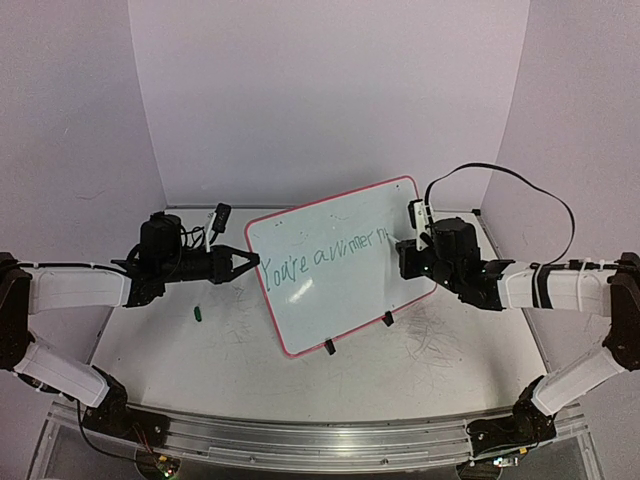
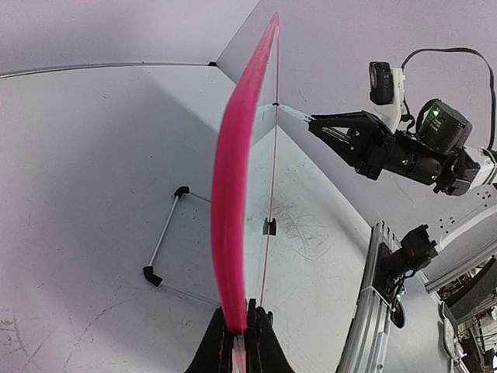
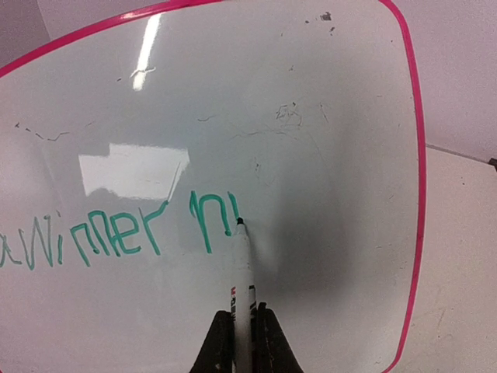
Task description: Write a sentence on the whiteboard
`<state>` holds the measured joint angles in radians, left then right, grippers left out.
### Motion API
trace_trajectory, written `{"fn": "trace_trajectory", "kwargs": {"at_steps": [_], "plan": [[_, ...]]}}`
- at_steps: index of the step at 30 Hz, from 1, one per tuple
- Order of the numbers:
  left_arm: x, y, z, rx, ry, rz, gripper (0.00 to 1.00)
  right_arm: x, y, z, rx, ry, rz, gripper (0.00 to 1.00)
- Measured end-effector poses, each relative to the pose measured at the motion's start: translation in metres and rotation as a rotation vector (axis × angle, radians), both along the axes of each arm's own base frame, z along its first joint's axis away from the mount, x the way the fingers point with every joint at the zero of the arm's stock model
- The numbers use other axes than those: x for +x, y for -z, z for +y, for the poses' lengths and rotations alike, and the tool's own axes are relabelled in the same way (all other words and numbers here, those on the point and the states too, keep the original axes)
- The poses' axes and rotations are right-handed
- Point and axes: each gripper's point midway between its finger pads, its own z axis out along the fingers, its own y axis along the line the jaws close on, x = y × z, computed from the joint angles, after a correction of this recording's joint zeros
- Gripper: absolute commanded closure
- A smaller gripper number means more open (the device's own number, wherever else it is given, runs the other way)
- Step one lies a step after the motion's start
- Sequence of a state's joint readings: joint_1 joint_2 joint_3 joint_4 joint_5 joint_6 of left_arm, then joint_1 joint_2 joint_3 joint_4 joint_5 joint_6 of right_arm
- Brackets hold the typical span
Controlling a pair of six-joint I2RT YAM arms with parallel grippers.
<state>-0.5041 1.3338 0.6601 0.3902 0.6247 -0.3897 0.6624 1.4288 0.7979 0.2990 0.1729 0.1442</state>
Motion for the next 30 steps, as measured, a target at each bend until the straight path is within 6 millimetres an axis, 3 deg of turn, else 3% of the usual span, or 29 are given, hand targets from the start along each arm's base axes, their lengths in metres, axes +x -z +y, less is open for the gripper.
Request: {"fn": "trace_trajectory", "kwargs": {"at_steps": [10, 18, 30], "plan": [[0.000, 0.000, 0.000, 0.000, 0.000, 0.000, 1.00, 0.006, -0.001, -0.011, -0.001, 0.052, -0.008, 1.00], [0.000, 0.000, 0.000, 0.001, 0.001, 0.000, 1.00, 0.006, -0.013, 0.000, 0.029, -0.010, -0.048, 1.00], [0.000, 0.000, 0.000, 0.001, 0.000, 0.000, 1.00, 0.001, -0.008, 0.005, 0.056, -0.039, -0.025, 1.00]]}}
